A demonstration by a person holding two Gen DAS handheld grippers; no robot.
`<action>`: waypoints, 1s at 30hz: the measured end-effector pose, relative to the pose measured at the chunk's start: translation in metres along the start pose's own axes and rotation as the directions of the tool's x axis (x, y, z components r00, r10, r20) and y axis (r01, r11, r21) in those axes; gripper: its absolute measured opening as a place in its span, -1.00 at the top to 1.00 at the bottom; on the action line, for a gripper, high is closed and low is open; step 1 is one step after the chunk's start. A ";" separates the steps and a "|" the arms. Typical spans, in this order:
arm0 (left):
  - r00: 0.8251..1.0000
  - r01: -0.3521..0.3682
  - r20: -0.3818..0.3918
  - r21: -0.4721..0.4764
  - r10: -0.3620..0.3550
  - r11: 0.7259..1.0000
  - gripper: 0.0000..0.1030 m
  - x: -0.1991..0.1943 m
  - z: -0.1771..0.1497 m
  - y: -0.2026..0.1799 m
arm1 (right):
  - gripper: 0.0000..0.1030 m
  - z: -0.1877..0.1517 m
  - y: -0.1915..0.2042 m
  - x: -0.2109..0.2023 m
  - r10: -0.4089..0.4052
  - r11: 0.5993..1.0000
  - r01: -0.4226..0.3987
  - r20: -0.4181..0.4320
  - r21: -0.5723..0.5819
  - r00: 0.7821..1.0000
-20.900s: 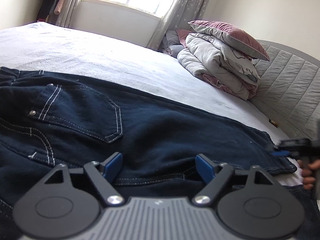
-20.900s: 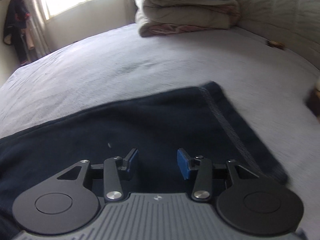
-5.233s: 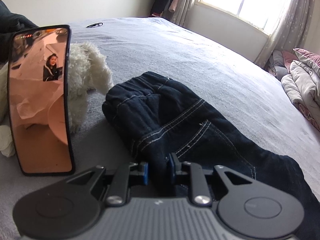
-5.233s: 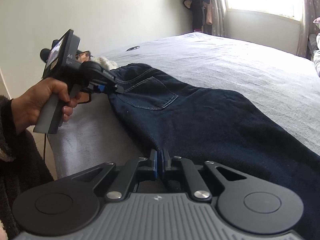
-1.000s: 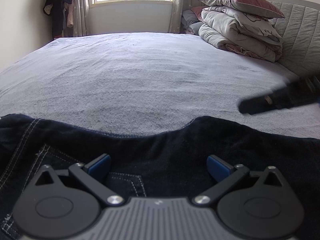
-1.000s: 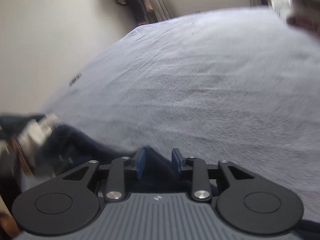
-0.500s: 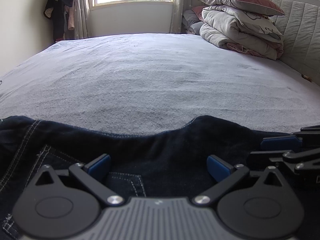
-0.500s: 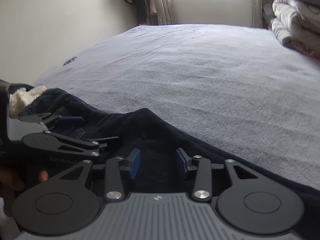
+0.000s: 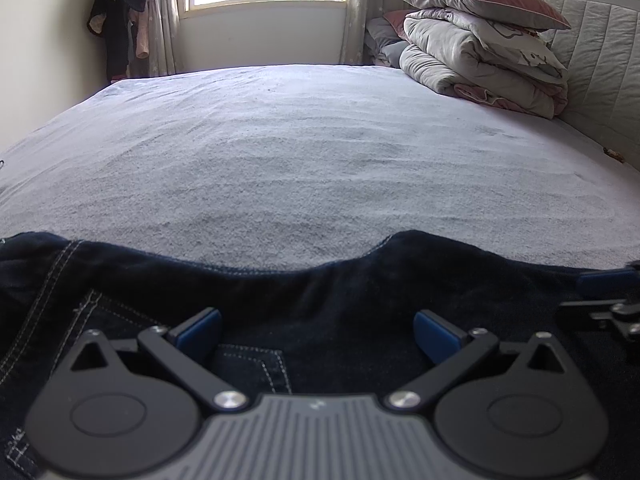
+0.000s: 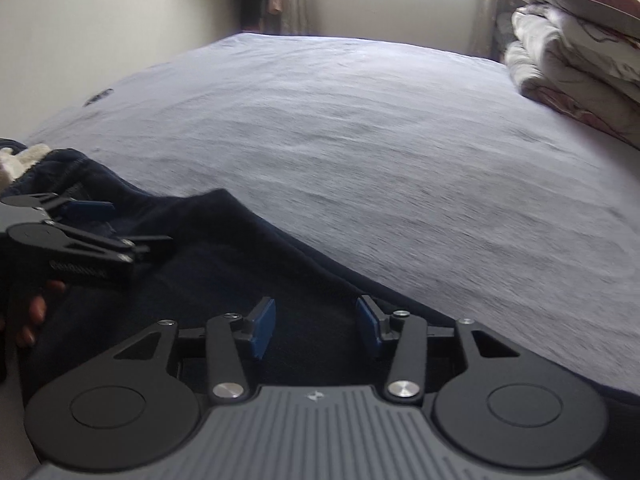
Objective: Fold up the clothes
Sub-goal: 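Release the jeans and press them flat with both grippers open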
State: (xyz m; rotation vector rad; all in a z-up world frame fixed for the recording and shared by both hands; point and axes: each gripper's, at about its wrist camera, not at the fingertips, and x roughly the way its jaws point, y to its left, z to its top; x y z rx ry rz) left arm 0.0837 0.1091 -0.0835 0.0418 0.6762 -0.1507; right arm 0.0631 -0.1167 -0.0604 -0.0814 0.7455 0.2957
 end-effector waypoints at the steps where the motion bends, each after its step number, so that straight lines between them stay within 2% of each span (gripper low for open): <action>1: 1.000 0.000 0.000 0.000 0.000 1.000 -1.00 0.000 0.000 0.000 | 0.05 -0.002 -0.004 -0.003 -0.011 1.000 0.011 -0.006 0.005 1.000; 6: 1.000 -0.001 -0.001 0.001 0.001 1.000 -1.00 0.000 0.000 0.000 | -0.02 -0.015 -0.018 -0.018 -0.040 0.998 0.041 -0.022 0.042 0.999; 15: 1.000 -0.009 -0.005 0.003 0.009 1.000 -1.00 0.000 0.000 -0.001 | -0.12 -0.037 -0.031 -0.030 -0.041 0.991 0.036 0.037 0.129 0.998; 30: 1.000 -0.024 -0.017 0.003 0.024 1.000 -1.00 -0.002 0.003 -0.006 | -0.43 -0.045 -0.026 -0.029 -0.020 0.994 0.011 0.079 0.112 0.997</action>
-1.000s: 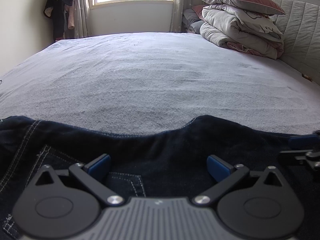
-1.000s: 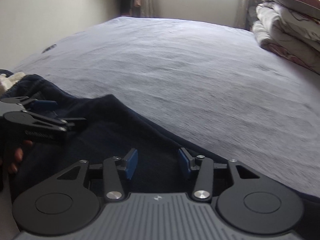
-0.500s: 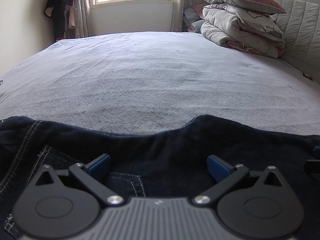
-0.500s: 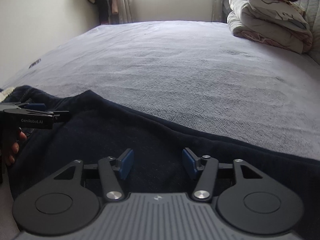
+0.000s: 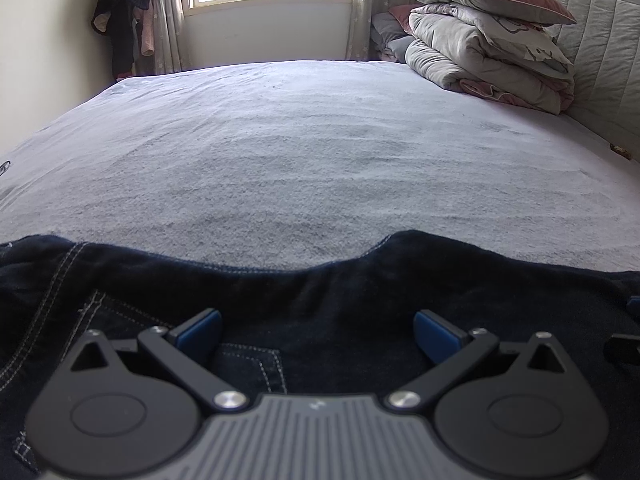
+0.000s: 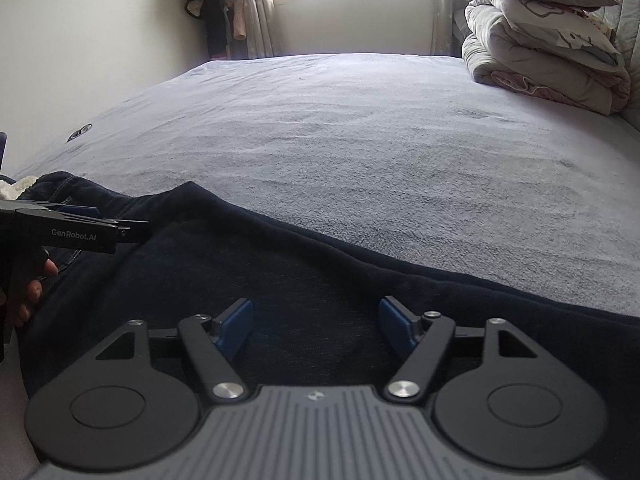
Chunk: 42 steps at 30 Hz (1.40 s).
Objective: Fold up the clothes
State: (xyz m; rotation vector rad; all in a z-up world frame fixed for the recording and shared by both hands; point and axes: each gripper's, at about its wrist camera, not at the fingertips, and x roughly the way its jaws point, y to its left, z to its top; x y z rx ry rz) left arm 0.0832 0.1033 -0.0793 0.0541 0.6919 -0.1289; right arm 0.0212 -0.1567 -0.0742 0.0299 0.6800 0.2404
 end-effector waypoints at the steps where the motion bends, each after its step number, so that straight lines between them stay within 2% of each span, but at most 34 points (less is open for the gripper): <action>1: 1.000 0.002 0.000 -0.001 -0.002 1.000 -1.00 -0.001 0.000 -0.001 | -0.45 0.000 0.000 0.000 0.001 1.000 -0.001 0.000 0.000 1.000; 9: 0.998 0.065 0.001 0.047 -0.065 0.997 -1.00 0.002 0.001 -0.009 | -0.52 0.001 0.001 0.001 0.011 1.000 -0.011 0.000 -0.005 1.000; 16: 0.995 0.103 -0.008 0.030 -0.103 0.994 -1.00 0.005 0.008 -0.009 | -0.57 0.004 0.000 0.001 0.025 0.999 -0.025 -0.018 -0.035 1.000; 19: 0.990 0.142 0.005 0.063 -0.143 0.988 -1.00 0.008 0.010 -0.015 | -0.57 0.006 -0.003 -0.002 0.007 0.999 -0.008 -0.023 -0.045 1.000; 24: 0.982 0.185 0.028 0.099 -0.188 0.978 -1.00 0.018 0.017 -0.019 | -0.57 0.010 -0.027 -0.007 -0.016 1.000 0.017 -0.031 0.024 0.999; 28: 0.976 0.212 0.026 0.079 -0.214 0.974 -1.00 0.029 0.025 -0.017 | -0.57 0.010 -0.052 -0.019 -0.053 0.992 0.061 -0.071 0.109 0.996; 31: 0.972 0.232 0.019 0.033 -0.233 0.972 -1.00 0.036 0.028 -0.012 | -0.57 0.013 -0.070 -0.039 -0.135 0.978 0.150 -0.107 0.144 0.985; 34: 0.966 0.259 0.028 0.000 -0.259 0.966 -1.00 0.035 0.027 -0.006 | -0.57 0.012 -0.099 -0.071 -0.233 0.954 0.241 -0.068 0.176 0.970; 38: 0.959 0.283 0.035 -0.023 -0.283 0.959 -0.99 0.035 0.027 -0.002 | -0.57 0.001 -0.148 -0.106 -0.362 0.879 0.358 -0.047 0.315 0.931; 40: 0.948 0.316 0.037 -0.021 -0.315 0.948 -0.91 0.034 0.029 0.001 | -0.56 -0.007 -0.166 -0.114 -0.394 0.843 0.384 -0.053 0.377 0.917; 42: 0.933 0.358 0.039 -0.005 -0.357 0.934 -0.89 0.032 0.031 0.004 | -0.56 -0.014 -0.177 -0.114 -0.396 0.828 0.386 -0.064 0.407 0.916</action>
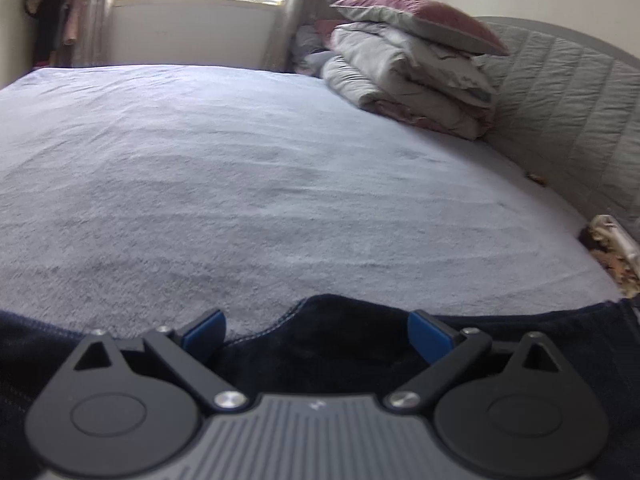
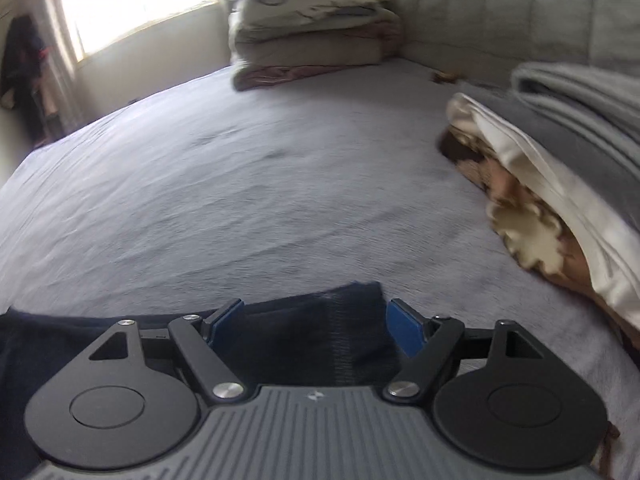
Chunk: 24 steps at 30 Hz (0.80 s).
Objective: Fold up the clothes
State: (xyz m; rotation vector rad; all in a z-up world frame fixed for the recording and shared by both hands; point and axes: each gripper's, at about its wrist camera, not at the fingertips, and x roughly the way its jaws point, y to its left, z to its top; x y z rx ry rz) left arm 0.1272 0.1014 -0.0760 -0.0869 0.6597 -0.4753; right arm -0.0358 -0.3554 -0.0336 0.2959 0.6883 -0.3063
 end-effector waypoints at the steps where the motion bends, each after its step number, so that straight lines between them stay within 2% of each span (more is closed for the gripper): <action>1: 1.000 0.022 0.000 0.011 -0.022 1.000 -0.89 -0.001 0.001 0.000 | -0.53 -0.001 -0.004 0.003 0.001 1.000 -0.001 -0.007 0.011 1.000; 5: 0.996 0.094 -0.012 0.052 -0.094 0.994 -0.82 0.003 0.003 -0.001 | -0.34 0.000 -0.009 0.014 0.014 0.999 -0.014 -0.024 0.031 1.000; 7: 0.994 0.104 -0.027 0.061 -0.103 0.993 -0.69 0.010 0.004 -0.003 | -0.30 0.000 -0.010 0.015 0.019 1.000 -0.019 -0.017 0.020 1.000; 11: 0.996 0.075 -0.053 0.050 -0.072 0.996 -0.54 0.022 0.006 -0.005 | -0.20 0.003 -0.022 0.019 0.006 0.999 -0.004 -0.031 0.055 1.000; 13: 0.998 0.058 -0.036 0.045 -0.057 0.997 -0.19 0.022 0.006 -0.006 | -0.09 0.005 -0.030 0.019 -0.004 0.996 0.007 -0.023 0.092 1.000; 14: 0.999 0.046 -0.029 0.040 -0.045 0.998 -0.10 0.022 0.005 -0.006 | 0.02 0.005 -0.034 0.018 0.002 0.994 0.001 -0.019 0.113 1.000; 16: 1.000 0.021 -0.022 0.013 -0.021 1.000 0.34 0.022 0.004 -0.002 | 0.21 0.005 -0.039 0.018 0.013 0.989 -0.010 -0.018 0.149 1.000; 17: 1.000 0.021 -0.015 -0.016 -0.021 1.000 0.41 0.022 0.004 0.002 | 0.32 0.005 -0.040 0.019 0.018 0.987 -0.014 -0.022 0.160 1.000; 19: 1.000 0.027 -0.002 -0.072 -0.027 0.997 0.55 0.020 0.004 0.009 | 0.35 0.005 -0.038 0.020 0.014 0.988 -0.012 -0.016 0.156 1.000; 22: 1.000 0.024 0.021 -0.099 -0.022 0.995 0.63 0.019 0.003 0.011 | 0.70 0.005 -0.031 0.017 -0.028 0.994 0.025 0.019 0.107 0.999; 24: 0.999 0.014 0.040 -0.106 -0.010 0.994 0.65 0.017 0.002 0.009 | 0.77 0.005 -0.032 0.013 -0.019 0.993 0.014 0.047 0.119 0.999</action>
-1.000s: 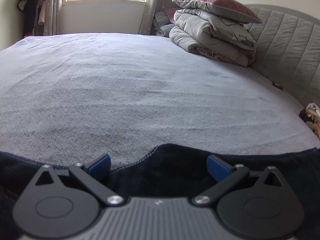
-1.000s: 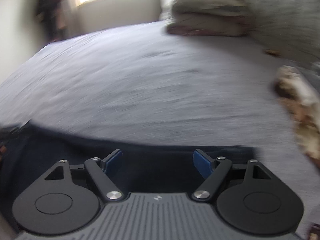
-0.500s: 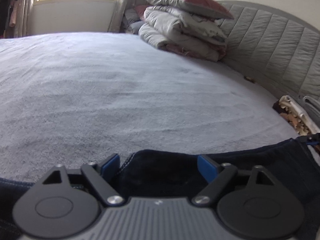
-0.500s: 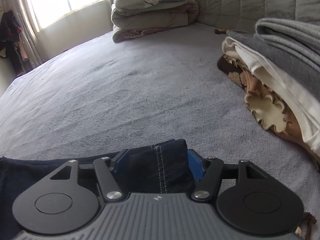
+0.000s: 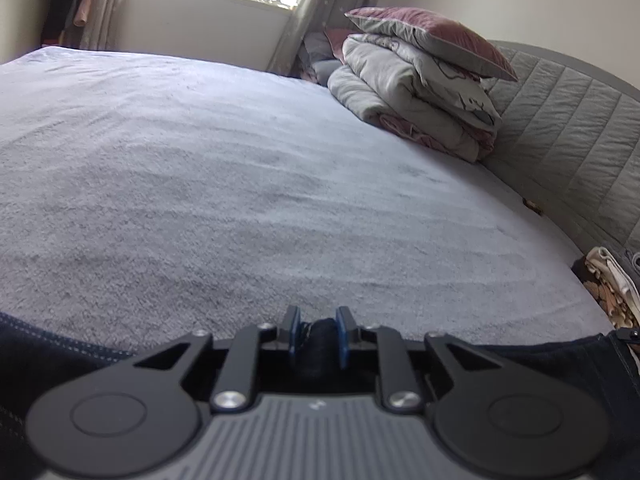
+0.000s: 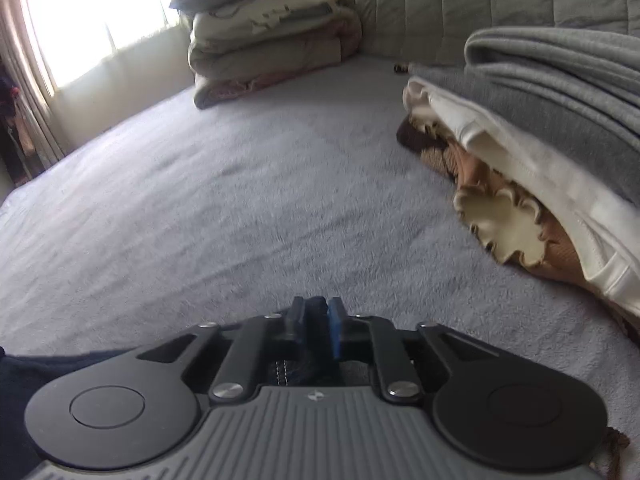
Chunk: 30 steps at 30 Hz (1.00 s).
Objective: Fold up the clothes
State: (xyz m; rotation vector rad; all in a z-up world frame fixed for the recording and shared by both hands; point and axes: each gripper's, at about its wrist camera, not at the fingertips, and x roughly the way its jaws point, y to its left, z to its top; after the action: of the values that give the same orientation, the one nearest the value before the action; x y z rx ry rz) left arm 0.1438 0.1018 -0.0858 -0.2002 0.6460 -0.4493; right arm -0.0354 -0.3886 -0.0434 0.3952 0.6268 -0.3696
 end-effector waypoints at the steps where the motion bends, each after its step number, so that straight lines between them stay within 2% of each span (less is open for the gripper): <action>1: 1.000 -0.003 0.009 -0.003 0.003 1.000 0.65 -0.001 0.000 0.000 | 0.79 0.000 -0.001 -0.001 0.005 1.000 -0.005 0.008 0.010 1.000; 4: 0.999 -0.009 0.036 -0.017 0.010 1.000 0.67 -0.004 -0.001 0.000 | 0.83 0.001 -0.001 -0.007 0.015 1.000 -0.016 0.047 0.014 0.999; 5: 0.999 -0.015 0.043 -0.017 0.015 1.000 0.68 -0.005 -0.001 -0.001 | 0.94 0.002 0.001 -0.009 0.019 1.000 -0.019 0.072 0.003 0.997; 8: 0.998 -0.031 0.062 -0.016 0.032 0.999 0.68 -0.006 -0.002 -0.002 | 0.95 0.005 0.004 -0.009 0.019 1.000 -0.018 0.098 -0.009 0.995; 10: 0.996 -0.042 0.075 -0.016 0.043 0.999 0.68 -0.007 -0.003 -0.003 | 0.94 0.007 0.006 0.002 0.004 1.000 -0.002 0.072 -0.021 0.997; 17: 0.998 -0.059 0.033 -0.035 0.060 0.998 0.66 0.005 -0.004 0.002 | 0.94 0.005 0.008 0.029 -0.050 0.997 0.050 0.009 -0.052 0.999; 22: 0.997 -0.063 0.039 -0.026 0.064 0.998 0.43 0.002 -0.004 0.000 | 0.83 0.002 0.011 0.028 -0.081 0.995 0.082 0.010 -0.051 0.997; 23: 0.997 -0.059 0.053 -0.029 0.060 0.998 0.34 -0.003 -0.003 0.000 | 0.64 0.003 0.011 0.025 -0.088 0.995 0.089 0.018 -0.034 0.996; 24: 0.994 -0.078 0.075 -0.030 0.080 0.997 0.08 -0.009 -0.003 -0.001 | 0.49 0.001 0.015 0.018 -0.099 0.994 0.100 0.035 -0.036 0.994; 25: 0.990 -0.097 0.097 -0.032 0.100 0.995 -0.26 -0.016 -0.002 -0.002 | 0.18 -0.001 0.019 0.012 -0.109 0.993 0.111 0.053 -0.037 0.993; 26: 0.987 -0.113 0.108 -0.037 0.116 0.993 -0.42 -0.023 -0.001 -0.004 | -0.01 -0.004 0.026 0.003 -0.116 0.992 0.120 0.081 -0.046 0.990; 27: 0.988 -0.102 0.110 -0.045 0.106 0.994 -0.62 -0.029 -0.001 -0.009 | -0.09 -0.008 0.033 -0.005 -0.113 0.991 0.119 0.106 -0.055 0.988; 29: 0.990 -0.078 0.114 -0.060 0.085 0.995 -0.76 -0.043 -0.001 -0.017 | -0.38 -0.016 0.048 -0.018 -0.081 0.994 0.090 0.132 -0.058 0.988; 30: 0.991 -0.067 0.107 -0.062 0.074 0.996 -0.86 -0.048 -0.002 -0.024 | -0.43 -0.022 0.056 -0.023 -0.059 0.996 0.067 0.137 -0.054 0.989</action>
State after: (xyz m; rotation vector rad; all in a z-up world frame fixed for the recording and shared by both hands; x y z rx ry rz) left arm 0.1003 0.1027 -0.0537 -0.2548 0.5570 -0.3494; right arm -0.0386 -0.3249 -0.0318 0.2917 0.5169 -0.4341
